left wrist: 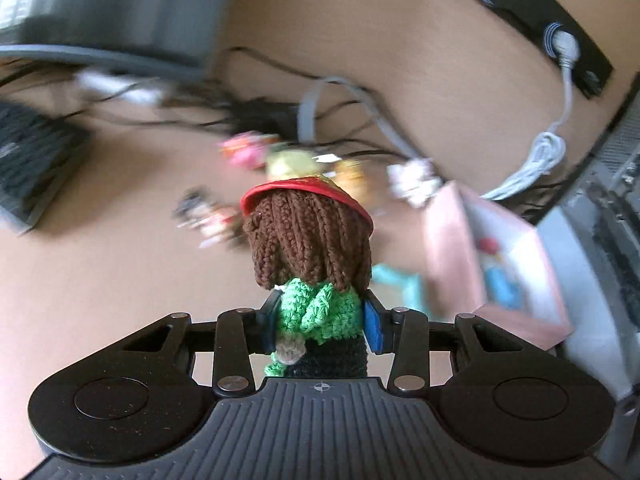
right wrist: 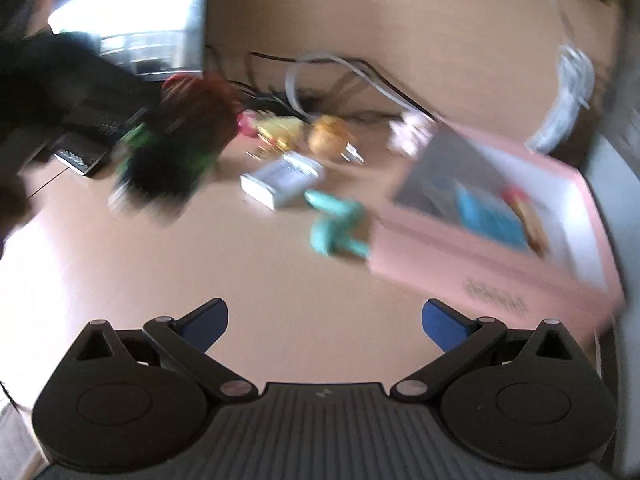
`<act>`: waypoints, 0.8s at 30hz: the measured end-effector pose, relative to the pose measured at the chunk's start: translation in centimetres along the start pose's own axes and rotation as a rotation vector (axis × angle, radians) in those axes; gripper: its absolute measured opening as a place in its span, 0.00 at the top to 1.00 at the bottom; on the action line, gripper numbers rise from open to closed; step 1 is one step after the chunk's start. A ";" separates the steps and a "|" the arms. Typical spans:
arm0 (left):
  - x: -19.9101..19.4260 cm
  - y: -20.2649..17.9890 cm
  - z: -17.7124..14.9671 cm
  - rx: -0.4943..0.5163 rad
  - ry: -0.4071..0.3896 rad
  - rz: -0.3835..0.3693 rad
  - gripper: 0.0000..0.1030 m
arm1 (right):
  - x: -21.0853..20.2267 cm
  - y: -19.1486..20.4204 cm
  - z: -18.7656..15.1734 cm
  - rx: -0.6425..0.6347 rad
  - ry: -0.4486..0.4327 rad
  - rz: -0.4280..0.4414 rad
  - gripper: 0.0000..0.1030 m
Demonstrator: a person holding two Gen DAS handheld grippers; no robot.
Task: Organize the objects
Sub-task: 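Grasp the crocheted doll by its body with the left gripper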
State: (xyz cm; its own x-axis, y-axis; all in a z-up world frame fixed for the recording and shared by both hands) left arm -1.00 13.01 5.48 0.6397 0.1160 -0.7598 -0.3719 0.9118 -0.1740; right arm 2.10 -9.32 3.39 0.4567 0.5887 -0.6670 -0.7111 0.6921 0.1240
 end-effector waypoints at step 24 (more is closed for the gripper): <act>-2.0 13.7 0.5 -0.024 0.029 0.025 0.57 | 16.6 1.4 10.8 0.131 0.066 0.028 0.49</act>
State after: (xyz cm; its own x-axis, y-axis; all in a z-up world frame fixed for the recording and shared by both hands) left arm -7.05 25.45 4.88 0.6101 0.1266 -0.7821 -0.4038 0.8990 -0.1695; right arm 14.49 5.92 0.39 0.3985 0.5827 -0.7083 -0.6449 0.7272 0.2353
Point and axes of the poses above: each gripper's, at about its wrist camera, not at the fingertips, and x roughly the way its jaws point, y to its left, z to its top, the point moved 1 cm from there along x, roughly the way its jaws point, and after that the axes turned 12 degrees about z, right-handed, at the moved point
